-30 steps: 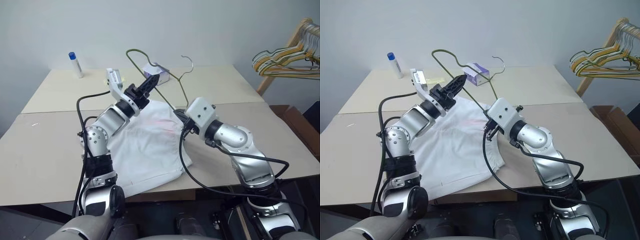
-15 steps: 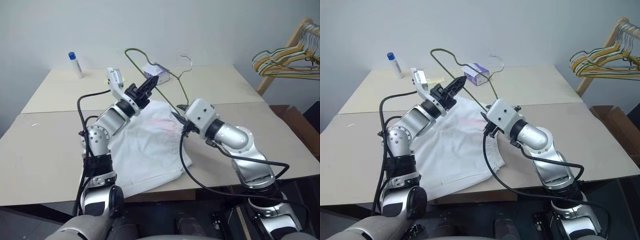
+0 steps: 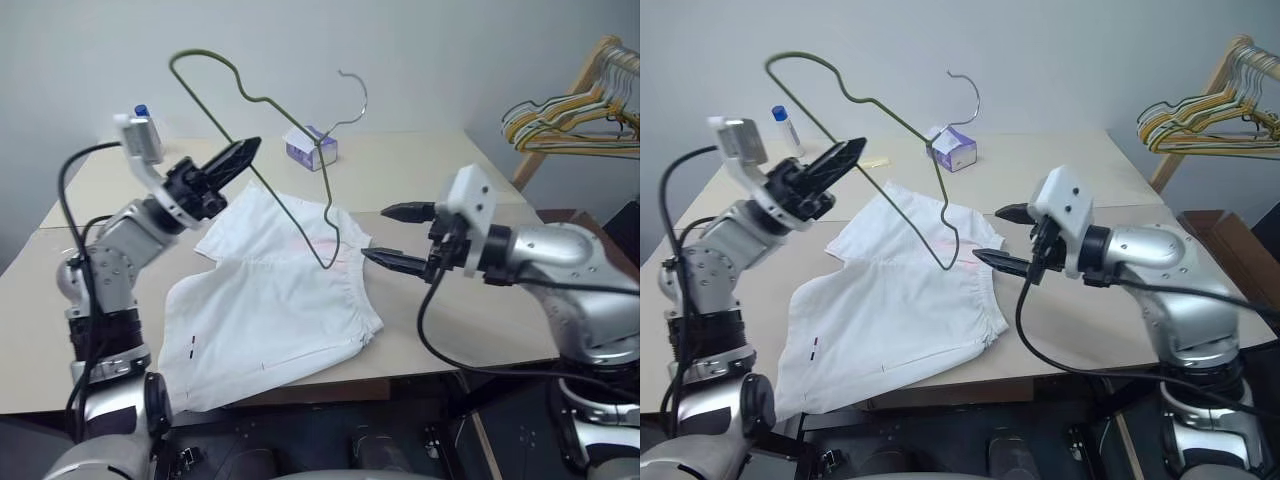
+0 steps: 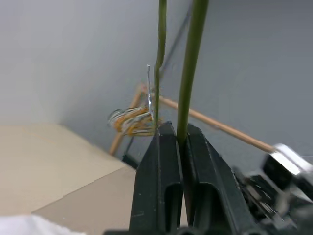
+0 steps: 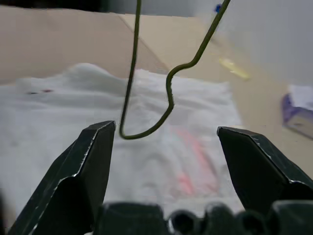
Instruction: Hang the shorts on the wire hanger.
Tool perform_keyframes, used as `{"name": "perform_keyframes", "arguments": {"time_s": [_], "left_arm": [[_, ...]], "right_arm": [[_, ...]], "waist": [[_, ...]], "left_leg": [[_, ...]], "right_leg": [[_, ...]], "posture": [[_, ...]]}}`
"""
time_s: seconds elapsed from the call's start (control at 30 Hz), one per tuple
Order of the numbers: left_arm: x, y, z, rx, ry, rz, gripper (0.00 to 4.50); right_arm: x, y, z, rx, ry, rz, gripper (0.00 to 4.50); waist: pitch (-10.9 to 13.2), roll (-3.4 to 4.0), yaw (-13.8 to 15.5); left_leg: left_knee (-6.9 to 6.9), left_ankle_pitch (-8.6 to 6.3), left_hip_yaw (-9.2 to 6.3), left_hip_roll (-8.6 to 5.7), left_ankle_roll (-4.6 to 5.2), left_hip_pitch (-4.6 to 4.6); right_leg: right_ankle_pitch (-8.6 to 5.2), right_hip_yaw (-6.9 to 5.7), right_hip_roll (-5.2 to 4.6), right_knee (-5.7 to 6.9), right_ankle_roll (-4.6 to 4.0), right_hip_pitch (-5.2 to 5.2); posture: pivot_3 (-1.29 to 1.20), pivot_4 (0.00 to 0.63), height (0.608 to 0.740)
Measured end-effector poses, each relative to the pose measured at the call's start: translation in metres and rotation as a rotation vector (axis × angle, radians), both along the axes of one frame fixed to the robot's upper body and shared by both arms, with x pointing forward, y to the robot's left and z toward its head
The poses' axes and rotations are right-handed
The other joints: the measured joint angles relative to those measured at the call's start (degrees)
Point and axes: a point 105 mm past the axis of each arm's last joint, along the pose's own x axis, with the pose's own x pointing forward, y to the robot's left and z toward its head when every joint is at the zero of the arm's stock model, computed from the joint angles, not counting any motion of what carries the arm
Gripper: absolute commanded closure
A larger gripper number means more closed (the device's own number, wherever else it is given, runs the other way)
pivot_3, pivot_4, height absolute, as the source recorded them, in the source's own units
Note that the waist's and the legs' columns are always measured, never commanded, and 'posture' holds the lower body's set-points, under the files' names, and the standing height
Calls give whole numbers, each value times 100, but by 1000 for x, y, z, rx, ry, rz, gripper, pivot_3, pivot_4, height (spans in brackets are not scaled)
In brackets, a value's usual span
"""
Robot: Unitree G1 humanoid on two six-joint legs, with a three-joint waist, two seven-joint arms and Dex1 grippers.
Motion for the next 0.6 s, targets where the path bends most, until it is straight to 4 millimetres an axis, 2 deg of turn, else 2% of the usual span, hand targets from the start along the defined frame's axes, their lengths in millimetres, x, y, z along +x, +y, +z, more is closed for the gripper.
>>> {"name": "perform_keyframes", "arguments": {"time_s": [0.1,0.2,0.4,0.6], "left_arm": [[-20,11,15,-48,-101,-103,4500],[-30,15,20,-56,-158,-153,4500],[-30,17,21,-86,-195,-170,4500],[-29,13,19,-109,-213,-173,4500]], "right_arm": [[0,-4,-13,47,182,56,578],[3,2,-23,87,318,106,578],[3,31,-26,173,441,237,578],[-1,54,-20,180,451,297,578]], "waist": [[0,-1,5],[0,-1,6],[0,-1,20],[0,-1,26]], "left_leg": [[0,0,0,1,0,-3],[1,0,0,1,0,-4],[2,0,-1,1,0,-14],[2,0,-2,2,0,-13]], "right_leg": [[-1,-1,0,-1,0,-2],[0,-1,0,2,0,-3],[1,-1,0,2,2,-13],[1,-1,0,7,2,-14]], "posture": [[-19,0,740],[-14,0,740],[-13,0,740],[-8,0,740]]}}
